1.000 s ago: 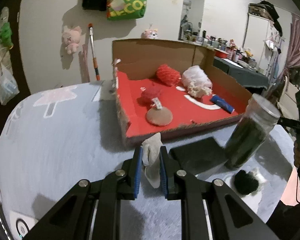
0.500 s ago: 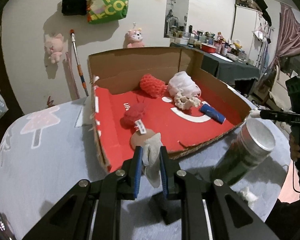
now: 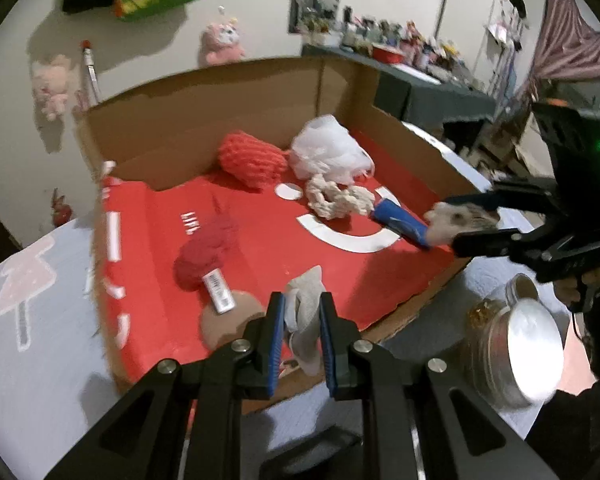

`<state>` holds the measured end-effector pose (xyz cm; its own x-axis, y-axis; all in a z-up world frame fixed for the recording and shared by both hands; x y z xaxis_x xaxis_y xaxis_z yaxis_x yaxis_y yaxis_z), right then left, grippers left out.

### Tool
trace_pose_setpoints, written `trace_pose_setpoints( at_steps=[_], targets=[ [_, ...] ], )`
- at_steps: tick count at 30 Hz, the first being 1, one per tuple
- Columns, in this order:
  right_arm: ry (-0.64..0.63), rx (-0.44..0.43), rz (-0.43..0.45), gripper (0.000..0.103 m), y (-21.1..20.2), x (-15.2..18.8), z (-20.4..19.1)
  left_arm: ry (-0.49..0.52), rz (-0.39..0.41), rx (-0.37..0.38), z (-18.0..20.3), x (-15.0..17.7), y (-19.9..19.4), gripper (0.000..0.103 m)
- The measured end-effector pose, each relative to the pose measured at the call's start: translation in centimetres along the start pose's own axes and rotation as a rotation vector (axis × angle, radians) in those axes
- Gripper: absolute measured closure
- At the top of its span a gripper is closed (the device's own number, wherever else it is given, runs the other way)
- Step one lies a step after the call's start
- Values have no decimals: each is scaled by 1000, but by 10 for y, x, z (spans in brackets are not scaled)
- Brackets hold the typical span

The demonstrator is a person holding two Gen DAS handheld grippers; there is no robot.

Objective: Organize soft objects
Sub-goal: 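Carry the white tissue and plush bear with both grippers into the box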

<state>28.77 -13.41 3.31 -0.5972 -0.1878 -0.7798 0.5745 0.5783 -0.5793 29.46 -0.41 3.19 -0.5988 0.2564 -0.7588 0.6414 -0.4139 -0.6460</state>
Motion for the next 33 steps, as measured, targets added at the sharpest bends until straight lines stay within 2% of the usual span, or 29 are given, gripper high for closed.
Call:
trace_pose_setpoints(
  at_steps=[8,12,18,28,33],
  targets=[
    [-150,-34,-151,46,47,2,-10,51,-121,6,4,-3,43,85],
    [-155,-48,-223,46,67,5,-7,71,-161,2,4,-3,56,85],
    [-182,-46,-288,46,87,7,-4,90,-201,-10,1,2,68,85],
    [-217,-18,-337,46,106,19,1,98,-229,-23,-5,9,75,84],
    [-230,-12,-334,46,107,18,3,104,-230,-27,-4,11,78,84]
  ],
)
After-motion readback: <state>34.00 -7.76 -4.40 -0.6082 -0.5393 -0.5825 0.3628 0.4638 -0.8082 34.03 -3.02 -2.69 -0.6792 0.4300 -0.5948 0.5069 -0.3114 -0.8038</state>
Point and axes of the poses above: each gripper's, at about its wrist camera, not at the fingertips, and y roughly the way its jaws point, z to its right, x to its underside, the point moved 10 cm from there along y, roughly the way its jaws point, and after that the axes turned 13 degrees about z, right-handed, at the moved point
